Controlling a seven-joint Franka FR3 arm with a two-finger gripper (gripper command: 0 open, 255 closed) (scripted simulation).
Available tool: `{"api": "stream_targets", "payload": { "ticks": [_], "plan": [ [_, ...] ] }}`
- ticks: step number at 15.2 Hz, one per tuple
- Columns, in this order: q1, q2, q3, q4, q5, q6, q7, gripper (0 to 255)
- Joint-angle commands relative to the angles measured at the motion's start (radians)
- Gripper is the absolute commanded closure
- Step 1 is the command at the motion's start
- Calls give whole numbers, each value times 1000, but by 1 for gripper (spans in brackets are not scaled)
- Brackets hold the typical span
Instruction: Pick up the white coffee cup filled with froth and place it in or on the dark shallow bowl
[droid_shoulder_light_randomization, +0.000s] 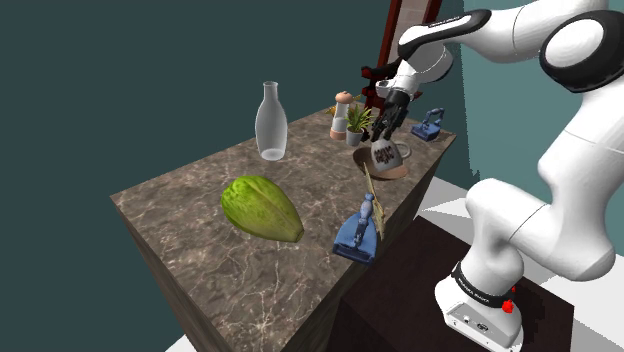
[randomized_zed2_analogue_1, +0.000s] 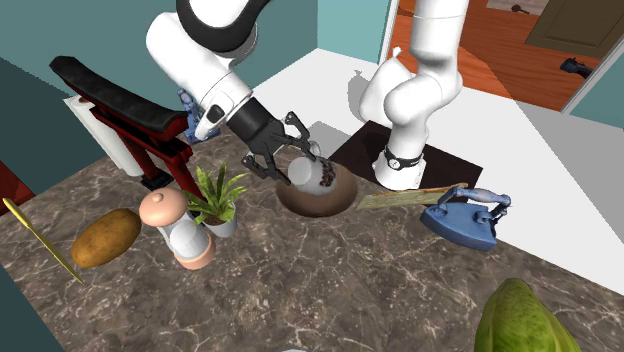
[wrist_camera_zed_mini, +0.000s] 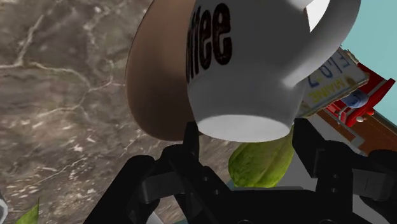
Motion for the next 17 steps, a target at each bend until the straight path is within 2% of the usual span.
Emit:
{"api": "stream_targets", "payload": {
  "ticks": [1,2,3,5,6,10,17],
  "plan": [
    [6,13,-8,-2,-109,-2,-3,0],
    [-34,73,21,-12,-64,-26,-28,0],
    [-13,45,13,-12,-80,-9,-11,0],
    [-16,46,12,-9,-82,-14,-14,0],
    [-6,13,-5,0,-113,-10,-9,0],
    [85,-127,-68,168,-210,-98,89,0],
    [87,-125,-71,168,-208,-98,88,0]
  ]
}}
